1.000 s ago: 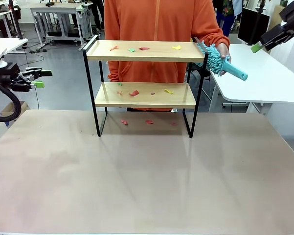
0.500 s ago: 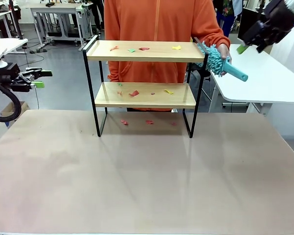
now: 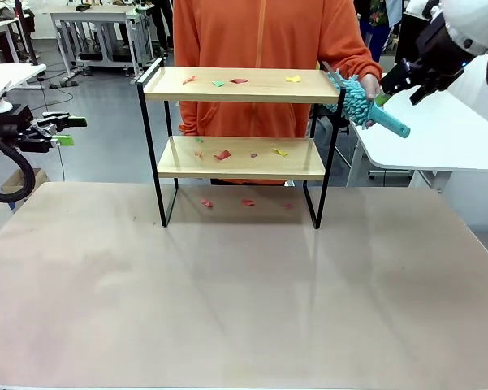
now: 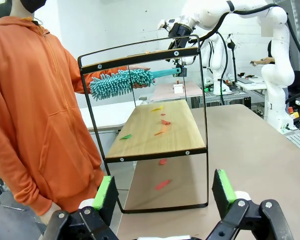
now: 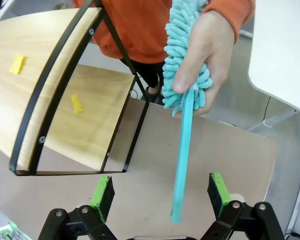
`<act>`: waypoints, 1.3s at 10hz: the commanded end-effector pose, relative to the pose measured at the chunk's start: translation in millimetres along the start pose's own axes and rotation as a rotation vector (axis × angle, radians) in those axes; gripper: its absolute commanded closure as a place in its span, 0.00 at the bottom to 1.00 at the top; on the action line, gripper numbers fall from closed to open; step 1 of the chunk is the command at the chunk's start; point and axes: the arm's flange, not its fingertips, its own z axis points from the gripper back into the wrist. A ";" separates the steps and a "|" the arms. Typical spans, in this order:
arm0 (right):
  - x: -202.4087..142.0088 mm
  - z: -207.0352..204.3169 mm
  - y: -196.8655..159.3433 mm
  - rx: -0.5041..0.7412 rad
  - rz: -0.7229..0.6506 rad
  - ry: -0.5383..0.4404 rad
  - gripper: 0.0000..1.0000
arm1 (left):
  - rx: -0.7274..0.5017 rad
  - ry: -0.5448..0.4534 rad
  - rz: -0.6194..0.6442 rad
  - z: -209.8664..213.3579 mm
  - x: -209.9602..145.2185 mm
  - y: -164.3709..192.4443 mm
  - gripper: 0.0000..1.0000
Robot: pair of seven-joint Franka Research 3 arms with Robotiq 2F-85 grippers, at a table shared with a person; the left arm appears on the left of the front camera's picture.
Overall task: Clean the shelf.
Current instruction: Pick up the Duster handed by the human.
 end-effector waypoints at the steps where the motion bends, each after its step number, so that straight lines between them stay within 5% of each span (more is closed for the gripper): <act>1: -2.8 -17.2 2.6 -0.030 -0.005 0.004 0.00 | -0.007 0.019 -0.011 -1.4 1.6 -2.5 0.00; 7: -8.9 -45.1 -5.9 -0.064 -0.030 0.046 0.00 | -0.007 0.019 -0.011 -1.4 1.6 -2.5 0.00; 10: -7.4 -49.2 -7.6 -0.080 -0.041 0.049 0.97 | -0.007 0.019 -0.011 -1.4 1.6 -2.5 0.00; 13: -6.1 -39.8 -8.8 -0.115 -0.057 0.048 1.00 | -0.007 0.019 -0.011 -1.4 1.6 -2.5 0.00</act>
